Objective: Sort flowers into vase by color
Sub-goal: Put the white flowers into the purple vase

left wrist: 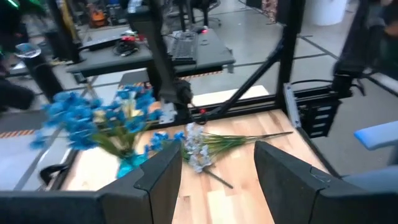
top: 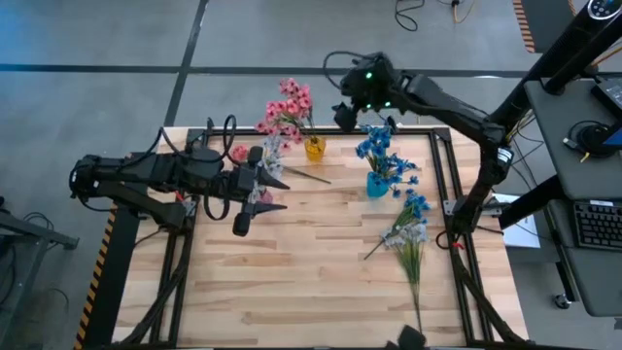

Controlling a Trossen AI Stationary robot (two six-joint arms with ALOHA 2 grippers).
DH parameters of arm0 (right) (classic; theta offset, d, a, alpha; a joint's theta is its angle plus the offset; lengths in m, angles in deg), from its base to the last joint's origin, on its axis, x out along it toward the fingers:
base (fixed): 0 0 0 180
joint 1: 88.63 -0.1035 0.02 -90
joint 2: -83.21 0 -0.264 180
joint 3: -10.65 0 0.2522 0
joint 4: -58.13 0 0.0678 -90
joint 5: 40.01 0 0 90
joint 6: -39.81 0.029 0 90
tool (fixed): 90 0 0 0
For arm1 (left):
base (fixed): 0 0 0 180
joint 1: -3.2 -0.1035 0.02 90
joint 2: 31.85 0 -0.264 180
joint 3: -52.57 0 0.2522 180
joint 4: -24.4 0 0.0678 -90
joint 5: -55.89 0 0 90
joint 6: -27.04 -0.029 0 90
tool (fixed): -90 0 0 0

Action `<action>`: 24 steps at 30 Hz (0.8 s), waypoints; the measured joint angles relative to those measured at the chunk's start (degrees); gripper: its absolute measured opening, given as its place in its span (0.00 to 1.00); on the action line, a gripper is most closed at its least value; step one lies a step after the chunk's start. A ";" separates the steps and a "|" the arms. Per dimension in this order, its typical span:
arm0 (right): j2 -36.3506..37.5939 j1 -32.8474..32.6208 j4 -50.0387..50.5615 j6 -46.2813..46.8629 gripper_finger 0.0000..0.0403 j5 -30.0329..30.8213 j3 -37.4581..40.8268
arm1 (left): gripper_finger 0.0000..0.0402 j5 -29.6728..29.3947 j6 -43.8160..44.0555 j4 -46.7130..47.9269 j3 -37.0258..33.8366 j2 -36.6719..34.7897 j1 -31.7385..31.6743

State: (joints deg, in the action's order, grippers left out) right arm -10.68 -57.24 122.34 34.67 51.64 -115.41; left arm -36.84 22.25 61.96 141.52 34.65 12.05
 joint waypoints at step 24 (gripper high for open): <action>11.77 -27.88 39.46 39.11 0.56 -2.13 -16.69 | 0.45 -16.00 2.58 -1.75 1.83 3.59 16.25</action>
State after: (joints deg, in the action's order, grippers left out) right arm 1.10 -85.11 161.80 73.78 49.51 -132.10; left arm -52.84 24.83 60.20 143.34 38.24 28.30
